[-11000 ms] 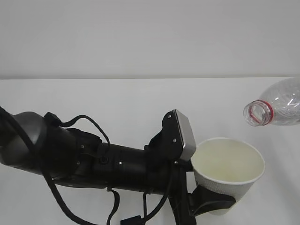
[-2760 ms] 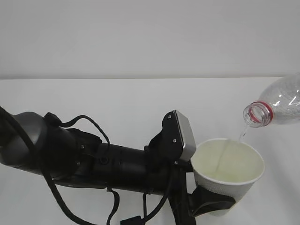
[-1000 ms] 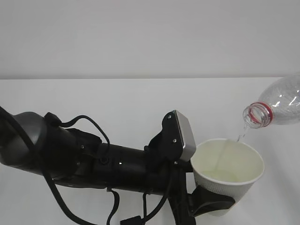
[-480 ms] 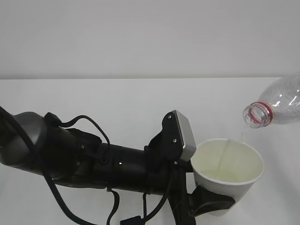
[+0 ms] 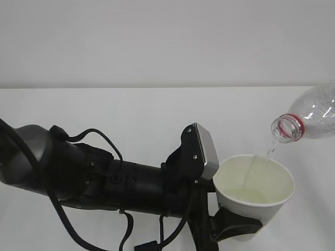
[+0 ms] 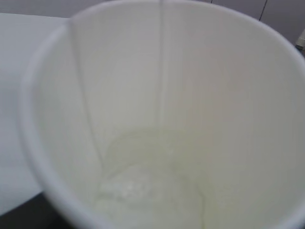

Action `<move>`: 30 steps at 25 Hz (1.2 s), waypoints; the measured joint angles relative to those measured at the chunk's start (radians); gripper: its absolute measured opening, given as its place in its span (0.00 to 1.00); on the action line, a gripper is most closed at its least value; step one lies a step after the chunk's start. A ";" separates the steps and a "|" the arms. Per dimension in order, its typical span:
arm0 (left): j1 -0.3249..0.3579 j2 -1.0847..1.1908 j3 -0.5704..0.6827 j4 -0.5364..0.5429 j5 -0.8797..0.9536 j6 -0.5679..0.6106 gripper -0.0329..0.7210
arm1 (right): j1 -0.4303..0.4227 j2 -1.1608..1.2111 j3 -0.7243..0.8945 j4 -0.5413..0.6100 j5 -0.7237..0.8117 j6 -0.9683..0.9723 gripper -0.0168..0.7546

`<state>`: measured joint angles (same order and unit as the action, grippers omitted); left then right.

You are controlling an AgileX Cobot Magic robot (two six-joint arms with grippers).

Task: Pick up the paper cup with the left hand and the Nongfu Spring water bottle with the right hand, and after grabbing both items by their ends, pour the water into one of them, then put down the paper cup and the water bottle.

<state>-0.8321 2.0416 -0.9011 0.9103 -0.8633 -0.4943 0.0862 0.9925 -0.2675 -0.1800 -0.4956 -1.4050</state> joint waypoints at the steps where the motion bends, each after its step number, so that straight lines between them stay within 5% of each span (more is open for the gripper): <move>1: 0.000 0.000 0.000 0.000 0.000 0.000 0.71 | 0.000 0.000 0.000 0.000 0.000 -0.001 0.66; 30: 0.000 0.000 0.000 0.000 0.015 0.000 0.70 | 0.000 0.000 0.000 0.000 0.000 -0.005 0.66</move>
<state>-0.8321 2.0416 -0.9011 0.9103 -0.8479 -0.4943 0.0862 0.9925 -0.2675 -0.1800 -0.4956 -1.4097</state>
